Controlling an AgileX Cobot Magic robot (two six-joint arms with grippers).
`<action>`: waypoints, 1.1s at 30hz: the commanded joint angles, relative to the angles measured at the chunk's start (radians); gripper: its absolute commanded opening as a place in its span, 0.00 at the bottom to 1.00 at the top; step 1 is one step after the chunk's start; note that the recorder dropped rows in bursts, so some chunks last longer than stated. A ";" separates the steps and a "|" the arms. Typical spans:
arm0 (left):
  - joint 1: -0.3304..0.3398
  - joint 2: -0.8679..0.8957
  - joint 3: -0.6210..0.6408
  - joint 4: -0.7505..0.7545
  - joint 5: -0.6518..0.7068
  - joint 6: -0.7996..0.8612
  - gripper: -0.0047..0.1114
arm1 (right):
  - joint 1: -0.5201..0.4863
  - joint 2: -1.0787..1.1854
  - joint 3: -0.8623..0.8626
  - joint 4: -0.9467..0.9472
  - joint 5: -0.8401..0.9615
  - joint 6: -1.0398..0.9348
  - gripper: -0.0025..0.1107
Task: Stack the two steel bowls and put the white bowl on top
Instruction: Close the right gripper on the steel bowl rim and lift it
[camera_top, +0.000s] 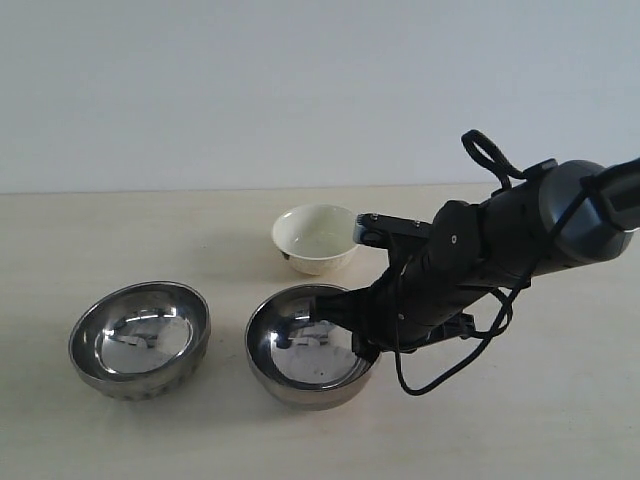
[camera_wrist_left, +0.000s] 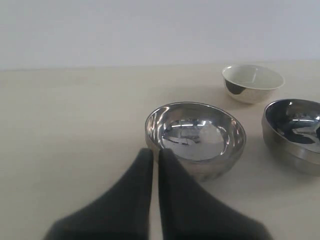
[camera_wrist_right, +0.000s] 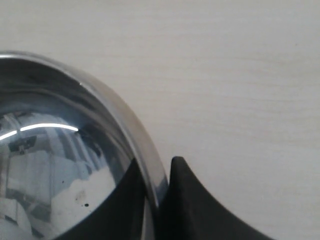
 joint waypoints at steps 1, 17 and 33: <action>0.002 -0.003 0.004 0.001 -0.001 -0.006 0.07 | 0.001 0.000 -0.007 0.003 0.003 -0.018 0.04; 0.002 -0.003 0.004 0.001 -0.001 -0.006 0.07 | 0.001 -0.004 -0.007 0.001 0.024 -0.057 0.40; 0.002 -0.003 0.004 0.001 -0.001 -0.006 0.07 | -0.001 -0.075 -0.007 -0.014 0.026 -0.071 0.40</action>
